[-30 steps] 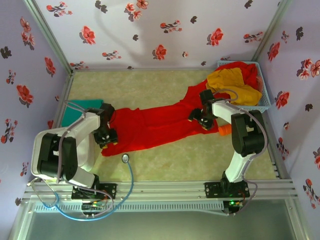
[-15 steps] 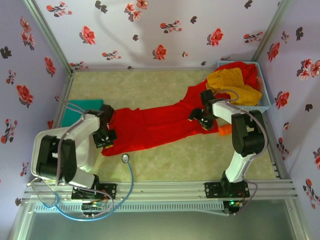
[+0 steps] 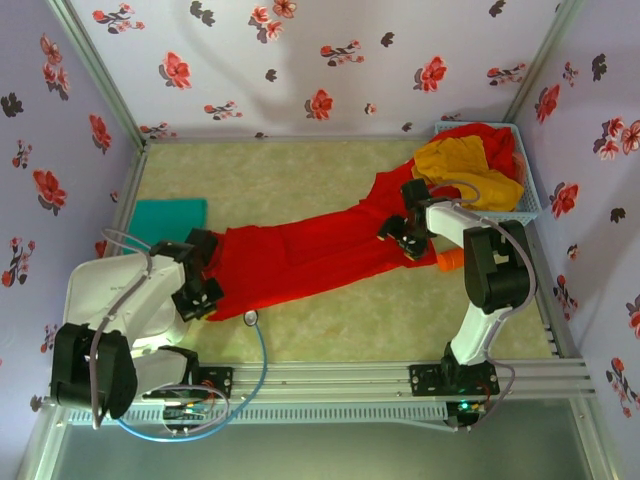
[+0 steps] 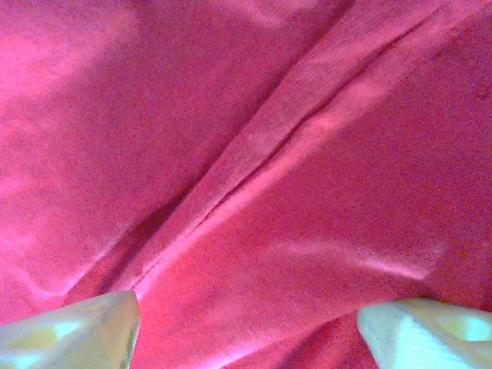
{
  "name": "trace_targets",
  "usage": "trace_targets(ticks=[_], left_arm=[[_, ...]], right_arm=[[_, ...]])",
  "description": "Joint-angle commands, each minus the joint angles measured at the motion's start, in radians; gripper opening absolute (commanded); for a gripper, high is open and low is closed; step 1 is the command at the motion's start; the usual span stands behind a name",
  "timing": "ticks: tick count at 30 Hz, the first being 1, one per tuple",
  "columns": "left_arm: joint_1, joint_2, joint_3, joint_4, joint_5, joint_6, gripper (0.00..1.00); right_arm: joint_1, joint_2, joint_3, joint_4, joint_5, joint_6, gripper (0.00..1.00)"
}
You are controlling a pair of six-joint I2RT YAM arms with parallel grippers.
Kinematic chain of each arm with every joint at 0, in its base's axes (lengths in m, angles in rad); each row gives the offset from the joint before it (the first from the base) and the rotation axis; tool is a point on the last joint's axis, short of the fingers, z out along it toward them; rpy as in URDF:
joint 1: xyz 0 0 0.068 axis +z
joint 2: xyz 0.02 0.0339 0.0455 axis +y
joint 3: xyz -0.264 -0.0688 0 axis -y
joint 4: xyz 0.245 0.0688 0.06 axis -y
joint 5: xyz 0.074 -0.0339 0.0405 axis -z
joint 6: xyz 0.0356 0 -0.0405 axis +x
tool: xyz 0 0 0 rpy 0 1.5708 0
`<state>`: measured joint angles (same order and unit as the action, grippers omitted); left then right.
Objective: Fold and stack the t-shirts
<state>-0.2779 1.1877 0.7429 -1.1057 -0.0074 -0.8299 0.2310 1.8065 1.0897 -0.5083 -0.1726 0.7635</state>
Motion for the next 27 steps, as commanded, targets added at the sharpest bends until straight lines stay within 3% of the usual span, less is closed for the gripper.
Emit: trace_targets(ticks=[1,5,7,17,21,27], left_arm=[[-0.008,-0.053,-0.040,-0.080,-0.036,-0.069,0.03],[-0.008,-0.047,-0.042,-0.084,-0.058,-0.078,0.23],[-0.009,-0.030,-0.019,-0.079,-0.060,-0.066,0.28],[-0.041,0.119,0.289,0.048,-0.039,0.059,0.33],[-0.065,0.261,0.360,0.168,0.052,0.082,0.34],[-0.124,0.498,0.434,0.230,0.072,0.104,0.31]], right_arm=[[-0.016,0.102,-0.079,0.023,0.044,0.015,0.79],[-0.015,0.103,-0.077,0.023,0.043,0.015,0.79],[-0.015,0.099,-0.074,0.019,0.045,0.006,0.79],[0.039,-0.012,0.038,-0.108,0.128,-0.154,0.81],[0.057,-0.028,0.098,-0.110,0.115,-0.231,0.82],[0.085,0.008,0.222,-0.149,0.115,-0.314,0.81]])
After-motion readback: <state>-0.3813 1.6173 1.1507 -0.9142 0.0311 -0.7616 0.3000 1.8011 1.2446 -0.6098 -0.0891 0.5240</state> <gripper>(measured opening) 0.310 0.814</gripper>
